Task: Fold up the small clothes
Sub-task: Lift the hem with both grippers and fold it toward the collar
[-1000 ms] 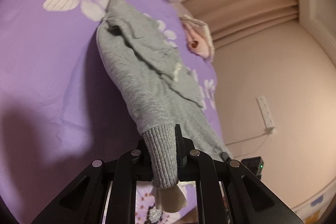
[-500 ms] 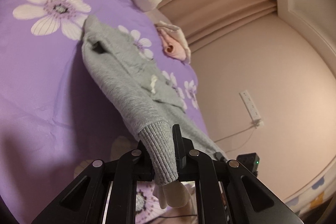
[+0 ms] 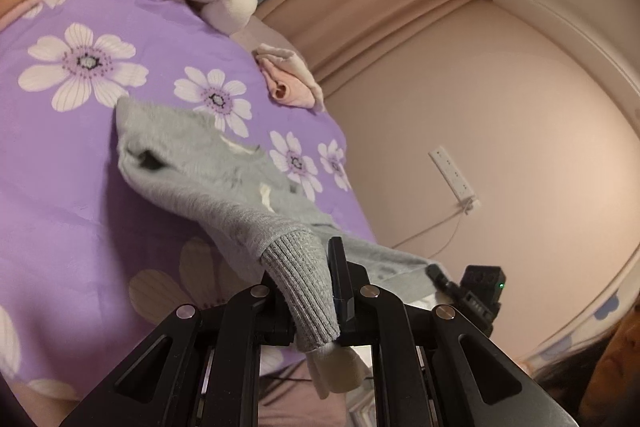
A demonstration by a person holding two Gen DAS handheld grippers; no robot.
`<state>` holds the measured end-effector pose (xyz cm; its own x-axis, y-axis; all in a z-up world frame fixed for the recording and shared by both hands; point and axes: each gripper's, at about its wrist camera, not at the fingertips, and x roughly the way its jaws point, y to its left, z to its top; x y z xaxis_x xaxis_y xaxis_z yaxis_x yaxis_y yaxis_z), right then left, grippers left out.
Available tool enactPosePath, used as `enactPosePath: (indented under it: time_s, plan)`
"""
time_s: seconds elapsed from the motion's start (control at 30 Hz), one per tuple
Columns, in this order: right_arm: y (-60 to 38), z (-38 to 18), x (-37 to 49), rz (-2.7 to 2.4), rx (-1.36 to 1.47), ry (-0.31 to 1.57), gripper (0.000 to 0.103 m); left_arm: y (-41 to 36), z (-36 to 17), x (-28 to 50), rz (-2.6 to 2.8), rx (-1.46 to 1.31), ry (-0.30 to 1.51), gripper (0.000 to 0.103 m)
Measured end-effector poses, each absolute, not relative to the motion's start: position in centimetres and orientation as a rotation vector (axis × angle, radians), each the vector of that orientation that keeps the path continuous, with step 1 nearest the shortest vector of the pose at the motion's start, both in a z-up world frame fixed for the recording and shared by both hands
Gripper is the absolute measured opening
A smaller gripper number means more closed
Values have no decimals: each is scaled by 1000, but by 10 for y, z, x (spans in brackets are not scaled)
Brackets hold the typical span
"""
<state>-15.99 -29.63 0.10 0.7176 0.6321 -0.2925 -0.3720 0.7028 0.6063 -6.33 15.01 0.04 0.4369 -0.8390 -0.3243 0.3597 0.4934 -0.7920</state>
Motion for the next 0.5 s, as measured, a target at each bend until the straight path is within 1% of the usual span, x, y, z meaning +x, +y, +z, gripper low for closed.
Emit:
enactPosePath:
  time_s: [0.13, 0.3, 0.5]
  plan:
    - [-298, 2, -142, 584, 554, 509, 10, 150, 0, -48, -787, -702, 814, 9]
    - [-306, -9, -98, 528, 657, 593, 11, 146, -10, -10, -744, -734, 873, 9]
    - [-310, -24, -58, 499, 733, 641, 12, 143, -30, 33, -700, -771, 924, 9]
